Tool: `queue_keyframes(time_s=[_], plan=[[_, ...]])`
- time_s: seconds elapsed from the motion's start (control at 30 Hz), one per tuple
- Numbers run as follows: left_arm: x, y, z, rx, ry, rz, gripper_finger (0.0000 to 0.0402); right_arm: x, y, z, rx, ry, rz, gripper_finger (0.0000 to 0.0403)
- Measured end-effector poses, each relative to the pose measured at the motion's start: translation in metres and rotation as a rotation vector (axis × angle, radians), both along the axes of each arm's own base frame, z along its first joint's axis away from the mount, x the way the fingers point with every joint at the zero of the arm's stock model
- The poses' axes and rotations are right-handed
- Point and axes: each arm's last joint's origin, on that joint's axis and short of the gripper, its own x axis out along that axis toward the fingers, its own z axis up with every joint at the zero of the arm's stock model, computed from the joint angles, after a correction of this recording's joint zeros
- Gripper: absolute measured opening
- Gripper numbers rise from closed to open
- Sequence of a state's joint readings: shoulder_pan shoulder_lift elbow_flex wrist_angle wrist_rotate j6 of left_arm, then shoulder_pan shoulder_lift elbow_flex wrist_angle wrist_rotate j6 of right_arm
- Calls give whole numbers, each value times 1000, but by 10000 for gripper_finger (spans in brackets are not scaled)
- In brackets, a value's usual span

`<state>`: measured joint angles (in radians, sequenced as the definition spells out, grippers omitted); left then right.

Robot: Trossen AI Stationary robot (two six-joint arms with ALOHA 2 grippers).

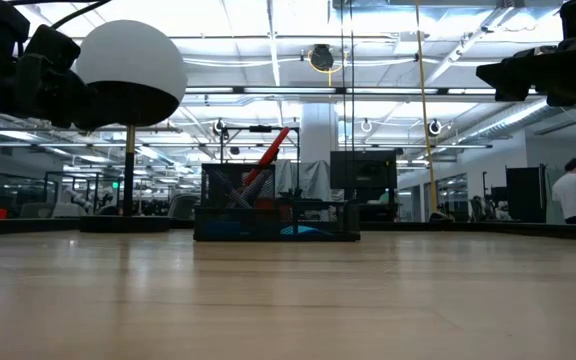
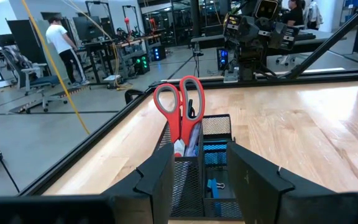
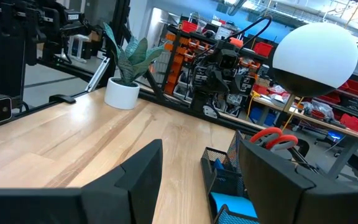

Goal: Pick and place office supplies into organizer
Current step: Return to Home Position

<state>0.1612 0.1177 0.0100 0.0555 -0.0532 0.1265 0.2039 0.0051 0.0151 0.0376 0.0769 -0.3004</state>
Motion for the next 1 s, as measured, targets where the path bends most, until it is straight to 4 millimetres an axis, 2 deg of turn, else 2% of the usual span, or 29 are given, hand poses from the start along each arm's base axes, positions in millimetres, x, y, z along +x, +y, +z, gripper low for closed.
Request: queue_keyframes(time_s=[1.0], plan=[[0, 0, 0, 0, -1, 0, 152, 0, 0, 0, 0, 0, 0, 201]])
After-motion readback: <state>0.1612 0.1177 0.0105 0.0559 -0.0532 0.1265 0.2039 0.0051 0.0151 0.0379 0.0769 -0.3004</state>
